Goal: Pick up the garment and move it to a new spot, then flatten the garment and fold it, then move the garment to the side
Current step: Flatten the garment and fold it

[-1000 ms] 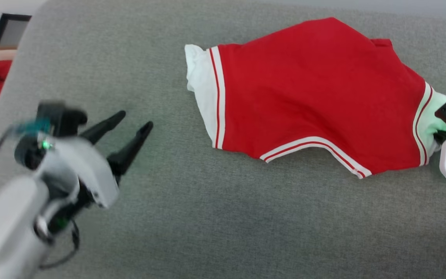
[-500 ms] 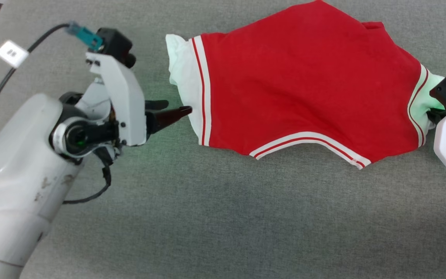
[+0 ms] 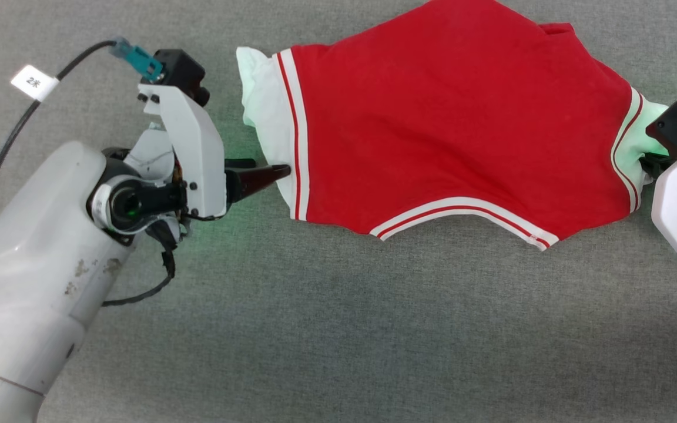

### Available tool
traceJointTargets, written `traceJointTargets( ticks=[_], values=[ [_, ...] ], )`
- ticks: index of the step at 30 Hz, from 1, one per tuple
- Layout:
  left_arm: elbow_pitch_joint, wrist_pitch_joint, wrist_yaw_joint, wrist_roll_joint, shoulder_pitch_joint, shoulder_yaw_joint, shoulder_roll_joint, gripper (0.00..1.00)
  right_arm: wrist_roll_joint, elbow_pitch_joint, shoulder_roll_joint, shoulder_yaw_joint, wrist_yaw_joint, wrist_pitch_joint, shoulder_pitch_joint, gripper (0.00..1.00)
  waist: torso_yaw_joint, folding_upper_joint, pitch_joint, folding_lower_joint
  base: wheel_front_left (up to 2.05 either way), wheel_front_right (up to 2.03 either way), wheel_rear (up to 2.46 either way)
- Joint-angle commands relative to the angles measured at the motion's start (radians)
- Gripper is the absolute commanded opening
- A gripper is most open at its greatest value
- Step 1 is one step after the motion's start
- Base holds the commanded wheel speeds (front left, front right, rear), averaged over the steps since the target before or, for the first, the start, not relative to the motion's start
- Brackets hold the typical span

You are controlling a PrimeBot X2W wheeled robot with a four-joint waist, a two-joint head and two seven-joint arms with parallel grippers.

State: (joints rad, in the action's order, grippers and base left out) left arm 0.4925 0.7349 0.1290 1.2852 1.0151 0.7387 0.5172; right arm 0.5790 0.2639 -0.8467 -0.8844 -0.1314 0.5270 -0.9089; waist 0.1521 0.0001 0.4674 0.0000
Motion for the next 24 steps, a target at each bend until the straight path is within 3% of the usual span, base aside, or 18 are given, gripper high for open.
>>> traceJointTargets(
  ticks=[1, 11, 12, 16, 17, 18, 24],
  values=[
    [0.003, -0.004, 0.002, 0.005, 0.006, 0.002, 0.0, 1.0, -0.003, 0.037, 0.021, -0.038, 0.001, 0.008, 0.04, 0.0, 0.0, -0.0001, 0.001, 0.0, 0.0, 0.0, 0.0],
    [0.039, -0.025, 0.002, 0.062, 0.012, 0.035, -0.026, 1.0, 0.001, 0.029, 0.026, -0.052, 0.001, 0.007, 0.021, 0.0, -0.012, -0.0001, 0.018, 0.0, 0.0, 0.0, 0.0],
    [0.039, -0.023, 0.002, 0.075, 0.011, 0.032, -0.028, 0.91, 0.002, 0.03, 0.024, -0.053, 0.001, 0.006, 0.019, 0.0, -0.013, -0.0001, 0.02, 0.0, 0.0, 0.0, 0.0],
    [0.033, -0.013, 0.002, 0.097, 0.016, 0.047, -0.021, 0.38, 0.003, 0.038, 0.019, -0.052, 0.001, 0.002, 0.015, 0.0, -0.013, -0.0001, 0.023, 0.0, 0.0, 0.0, 0.0],
    [0.032, -0.015, 0.002, 0.098, 0.016, 0.051, -0.019, 0.15, 0.002, 0.039, 0.019, -0.052, 0.001, 0.002, 0.015, 0.0, -0.013, -0.0001, 0.023, 0.0, 0.0, 0.0, 0.0],
    [0.032, -0.016, 0.002, 0.102, 0.016, 0.054, -0.017, 0.0, 0.002, 0.041, 0.02, -0.051, 0.001, 0.001, 0.014, 0.0, -0.013, -0.0001, 0.023, 0.0, 0.0, 0.0, 0.0],
    [0.022, -0.026, 0.002, 0.136, 0.013, 0.054, -0.005, 0.0, 0.003, 0.048, 0.031, -0.044, 0.001, -0.012, 0.014, 0.0, -0.014, -0.0001, 0.02, 0.0, 0.0, 0.0, 0.0]
  ],
)
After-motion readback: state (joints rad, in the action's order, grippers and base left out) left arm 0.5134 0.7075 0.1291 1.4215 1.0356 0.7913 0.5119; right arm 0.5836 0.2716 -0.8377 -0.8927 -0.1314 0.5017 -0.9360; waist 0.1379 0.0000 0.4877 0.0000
